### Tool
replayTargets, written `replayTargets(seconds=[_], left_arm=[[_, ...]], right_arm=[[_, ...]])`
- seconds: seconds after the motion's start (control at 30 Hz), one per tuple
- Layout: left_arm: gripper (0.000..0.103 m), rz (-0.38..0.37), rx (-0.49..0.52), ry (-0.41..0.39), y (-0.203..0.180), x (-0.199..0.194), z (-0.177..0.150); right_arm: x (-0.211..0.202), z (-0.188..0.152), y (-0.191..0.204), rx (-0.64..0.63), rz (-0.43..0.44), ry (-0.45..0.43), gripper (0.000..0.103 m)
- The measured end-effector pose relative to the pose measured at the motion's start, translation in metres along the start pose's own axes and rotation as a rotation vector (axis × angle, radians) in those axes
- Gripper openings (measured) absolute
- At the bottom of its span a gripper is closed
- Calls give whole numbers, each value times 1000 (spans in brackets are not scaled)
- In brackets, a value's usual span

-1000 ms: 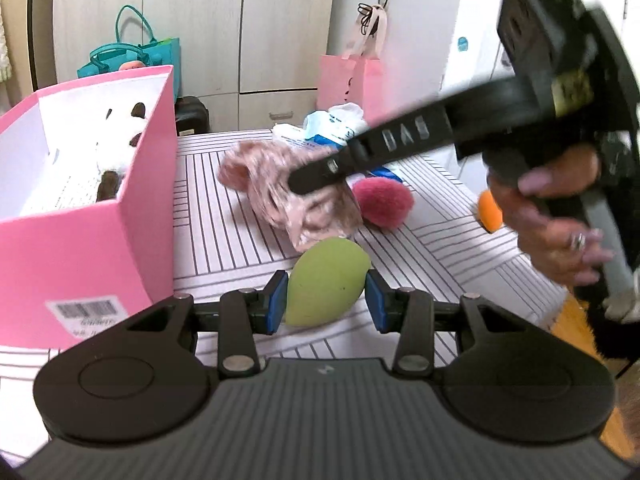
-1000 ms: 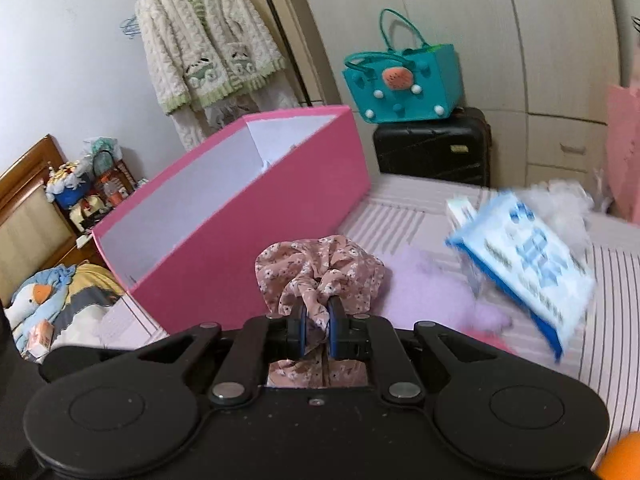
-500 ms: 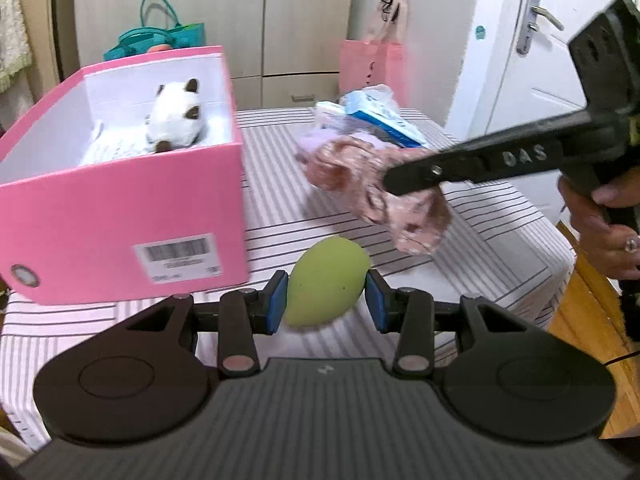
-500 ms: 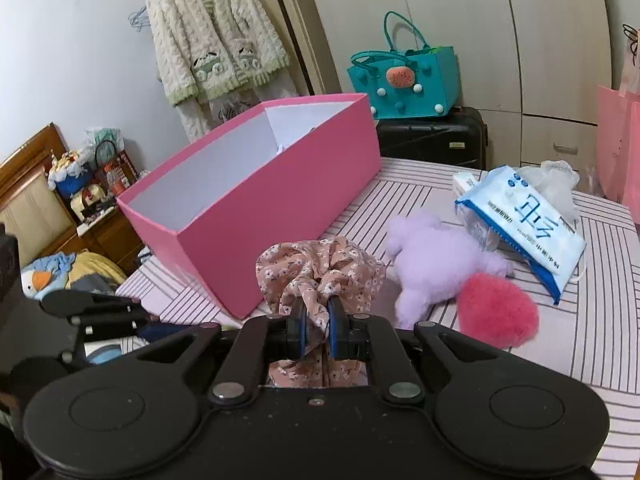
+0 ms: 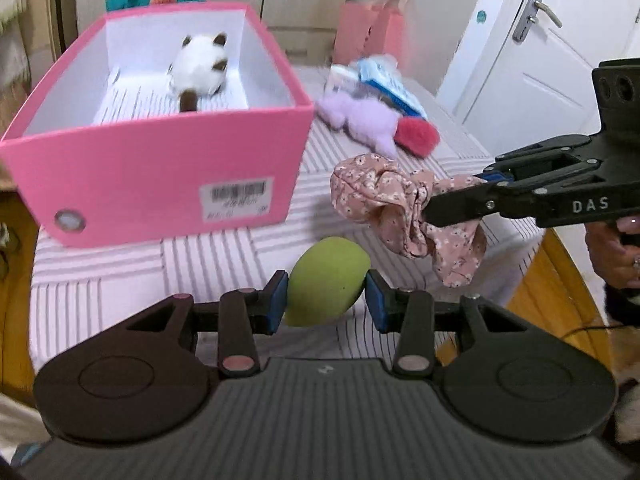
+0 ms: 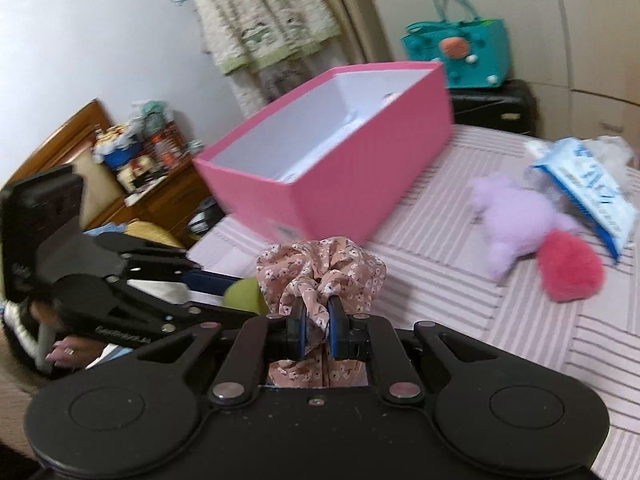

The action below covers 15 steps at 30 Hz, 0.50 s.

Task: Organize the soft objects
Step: 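Carry the sponge with the left tool while the right carries the scrunchie into the box, release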

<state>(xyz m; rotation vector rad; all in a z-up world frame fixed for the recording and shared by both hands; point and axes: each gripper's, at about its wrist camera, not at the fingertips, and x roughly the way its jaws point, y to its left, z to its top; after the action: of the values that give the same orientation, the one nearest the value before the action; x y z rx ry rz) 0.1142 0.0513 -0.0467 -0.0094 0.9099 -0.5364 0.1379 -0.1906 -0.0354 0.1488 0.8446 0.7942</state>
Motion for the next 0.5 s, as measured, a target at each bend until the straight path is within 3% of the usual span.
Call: replayTargets(seconds=[0.27,0.5], left_arm=[[40,82,39,-42,13,-52,10],[41,118,82,-149,20,-85,40]], right_arm=[[11,19,36,-55,90,50,13],[13,63,64,-129,126,-30,13]])
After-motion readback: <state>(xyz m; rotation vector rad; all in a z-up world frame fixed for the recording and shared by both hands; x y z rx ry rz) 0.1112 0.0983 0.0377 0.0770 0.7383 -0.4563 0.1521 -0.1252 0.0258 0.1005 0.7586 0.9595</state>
